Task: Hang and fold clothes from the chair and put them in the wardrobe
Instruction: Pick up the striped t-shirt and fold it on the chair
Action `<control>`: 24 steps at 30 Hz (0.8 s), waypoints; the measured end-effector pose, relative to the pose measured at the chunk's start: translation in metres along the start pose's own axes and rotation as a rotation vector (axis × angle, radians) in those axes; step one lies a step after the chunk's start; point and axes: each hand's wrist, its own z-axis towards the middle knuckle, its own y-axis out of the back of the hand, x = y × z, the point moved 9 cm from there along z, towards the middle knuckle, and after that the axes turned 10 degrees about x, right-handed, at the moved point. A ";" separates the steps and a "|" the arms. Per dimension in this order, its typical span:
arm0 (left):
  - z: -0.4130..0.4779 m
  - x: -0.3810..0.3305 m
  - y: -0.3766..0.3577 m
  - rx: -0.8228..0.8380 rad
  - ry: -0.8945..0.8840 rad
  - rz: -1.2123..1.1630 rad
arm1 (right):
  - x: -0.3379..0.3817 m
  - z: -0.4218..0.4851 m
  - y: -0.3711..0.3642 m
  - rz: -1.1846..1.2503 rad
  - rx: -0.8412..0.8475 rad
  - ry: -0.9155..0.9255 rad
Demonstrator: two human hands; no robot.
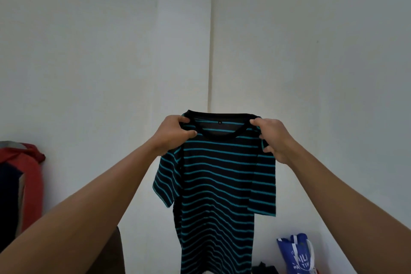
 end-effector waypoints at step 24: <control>-0.011 -0.054 0.010 -0.079 -0.262 -0.802 | 0.041 0.002 -0.007 0.502 -0.056 0.289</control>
